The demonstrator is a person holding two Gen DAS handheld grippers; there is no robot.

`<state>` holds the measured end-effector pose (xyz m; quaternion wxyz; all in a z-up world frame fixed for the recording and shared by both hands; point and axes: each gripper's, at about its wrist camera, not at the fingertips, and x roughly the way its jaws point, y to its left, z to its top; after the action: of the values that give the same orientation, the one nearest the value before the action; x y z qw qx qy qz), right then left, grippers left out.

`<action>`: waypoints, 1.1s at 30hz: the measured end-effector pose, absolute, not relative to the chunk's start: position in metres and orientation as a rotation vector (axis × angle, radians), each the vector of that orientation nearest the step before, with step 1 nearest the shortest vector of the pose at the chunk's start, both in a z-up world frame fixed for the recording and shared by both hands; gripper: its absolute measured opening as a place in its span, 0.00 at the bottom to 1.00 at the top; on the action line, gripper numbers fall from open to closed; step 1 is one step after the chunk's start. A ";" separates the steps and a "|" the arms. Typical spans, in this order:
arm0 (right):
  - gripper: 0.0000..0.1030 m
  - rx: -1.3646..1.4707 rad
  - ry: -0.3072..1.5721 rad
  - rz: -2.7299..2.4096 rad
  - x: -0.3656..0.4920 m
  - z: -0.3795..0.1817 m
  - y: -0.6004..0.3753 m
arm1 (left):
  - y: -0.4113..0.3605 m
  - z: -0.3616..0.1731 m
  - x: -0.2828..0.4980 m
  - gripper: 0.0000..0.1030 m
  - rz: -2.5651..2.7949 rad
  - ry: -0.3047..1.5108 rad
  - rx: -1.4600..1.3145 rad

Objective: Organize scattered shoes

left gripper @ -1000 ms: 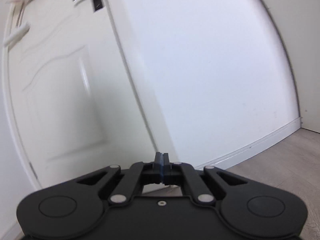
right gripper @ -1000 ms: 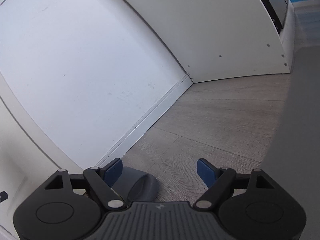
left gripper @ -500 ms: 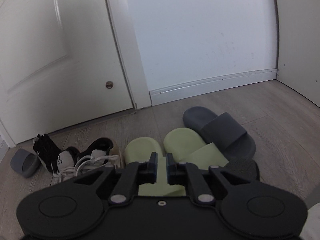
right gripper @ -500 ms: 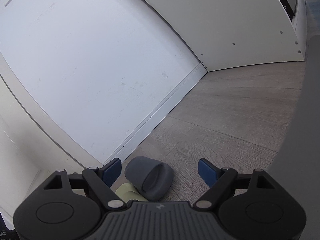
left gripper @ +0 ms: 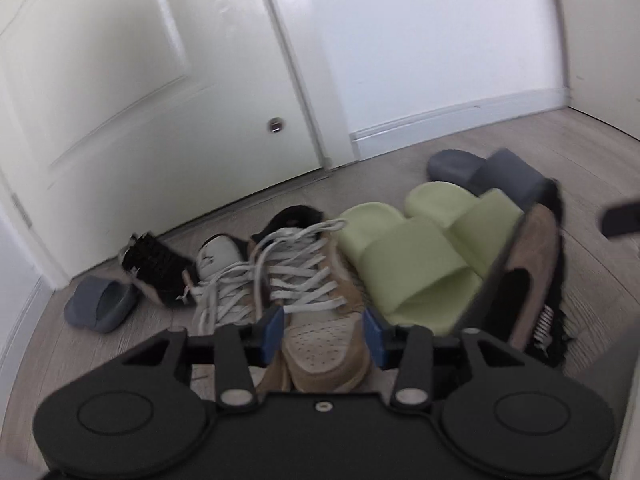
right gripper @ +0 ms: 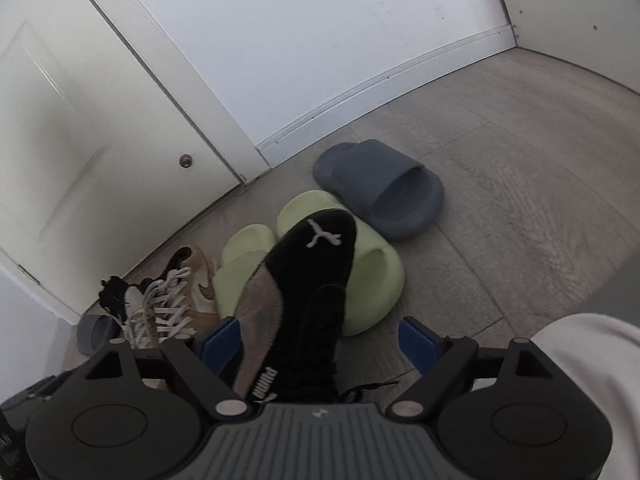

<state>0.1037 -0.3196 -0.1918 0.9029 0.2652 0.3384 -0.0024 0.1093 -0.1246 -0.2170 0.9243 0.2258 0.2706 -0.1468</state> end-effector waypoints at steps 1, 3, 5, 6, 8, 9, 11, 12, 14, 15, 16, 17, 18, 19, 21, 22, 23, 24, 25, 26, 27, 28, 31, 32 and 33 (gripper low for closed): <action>0.85 0.555 0.686 0.007 0.101 -0.189 -0.319 | -0.134 -0.222 0.100 0.55 -0.347 0.538 0.514; 0.85 0.535 0.669 -0.018 0.098 -0.185 -0.322 | -0.156 -0.236 0.082 0.62 -0.392 0.491 0.625; 0.85 0.515 0.659 -0.056 0.094 -0.183 -0.328 | -0.175 -0.257 0.076 0.62 -0.389 0.457 0.743; 0.85 0.520 0.659 -0.069 0.092 -0.185 -0.335 | -0.181 -0.267 0.076 0.62 -0.384 0.445 0.780; 0.85 0.532 0.660 -0.091 0.085 -0.189 -0.347 | -0.190 -0.280 0.077 0.64 -0.382 0.419 0.827; 0.84 0.542 0.660 -0.094 0.080 -0.192 -0.352 | -0.192 -0.285 0.077 0.69 -0.384 0.406 0.839; 0.84 0.564 0.651 -0.087 0.068 -0.196 -0.360 | -0.195 -0.288 0.076 0.80 -0.381 0.380 0.865; 0.84 0.574 0.637 -0.072 0.062 -0.196 -0.361 | -0.197 -0.289 0.076 0.80 -0.380 0.367 0.879; 0.84 0.571 0.624 -0.061 0.057 -0.196 -0.358 | -0.197 -0.290 0.069 0.80 -0.389 0.338 0.919; 0.85 0.567 0.621 -0.057 0.057 -0.195 -0.357 | -0.196 -0.288 0.063 0.80 -0.407 0.327 0.925; 0.85 0.564 0.621 -0.054 0.057 -0.195 -0.357 | -0.194 -0.287 0.060 0.80 -0.426 0.328 0.923; 0.85 0.561 0.620 -0.050 0.058 -0.195 -0.356 | -0.192 -0.287 0.059 0.80 -0.435 0.328 0.922; 0.85 0.558 0.620 -0.047 0.058 -0.195 -0.355 | -0.192 -0.291 0.060 0.80 -0.422 0.328 0.934; 0.85 0.560 0.620 -0.045 0.058 -0.196 -0.355 | -0.192 -0.294 0.061 0.80 -0.407 0.326 0.947; 0.85 0.567 0.620 -0.044 0.059 -0.197 -0.356 | -0.195 -0.306 0.067 0.81 -0.343 0.296 0.995; 0.85 0.566 0.621 -0.045 0.059 -0.198 -0.356 | -0.198 -0.311 0.074 0.81 -0.322 0.296 1.007; 0.85 0.565 0.621 -0.045 0.060 -0.198 -0.356 | -0.199 -0.313 0.079 0.81 -0.310 0.303 1.010; 0.85 0.564 0.622 -0.046 0.060 -0.198 -0.356 | -0.201 -0.320 0.088 0.81 -0.277 0.311 1.026; 0.85 0.563 0.621 -0.046 0.060 -0.198 -0.356 | -0.203 -0.326 0.097 0.80 -0.245 0.319 1.042; 0.85 0.562 0.620 -0.046 0.060 -0.198 -0.356 | -0.205 -0.332 0.106 0.72 -0.213 0.328 1.058; 0.85 0.563 0.619 -0.045 0.060 -0.198 -0.356 | -0.203 -0.338 0.116 0.59 -0.201 0.349 1.061; 0.85 0.565 0.618 -0.045 0.059 -0.198 -0.357 | -0.201 -0.338 0.121 0.48 -0.205 0.376 1.031; 0.85 0.570 0.612 -0.041 0.059 -0.199 -0.358 | -0.191 -0.323 0.130 0.44 -0.223 0.434 0.904; 0.85 0.571 0.610 -0.040 0.058 -0.199 -0.358 | -0.189 -0.317 0.130 0.43 -0.232 0.443 0.871; 0.85 0.573 0.608 -0.038 0.058 -0.199 -0.359 | -0.186 -0.305 0.130 0.42 -0.238 0.460 0.806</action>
<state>0.0579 -0.3588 -0.1995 0.9138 0.2783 0.2954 -0.0186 0.1296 -0.1861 -0.3050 0.8875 0.3876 0.2212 -0.1145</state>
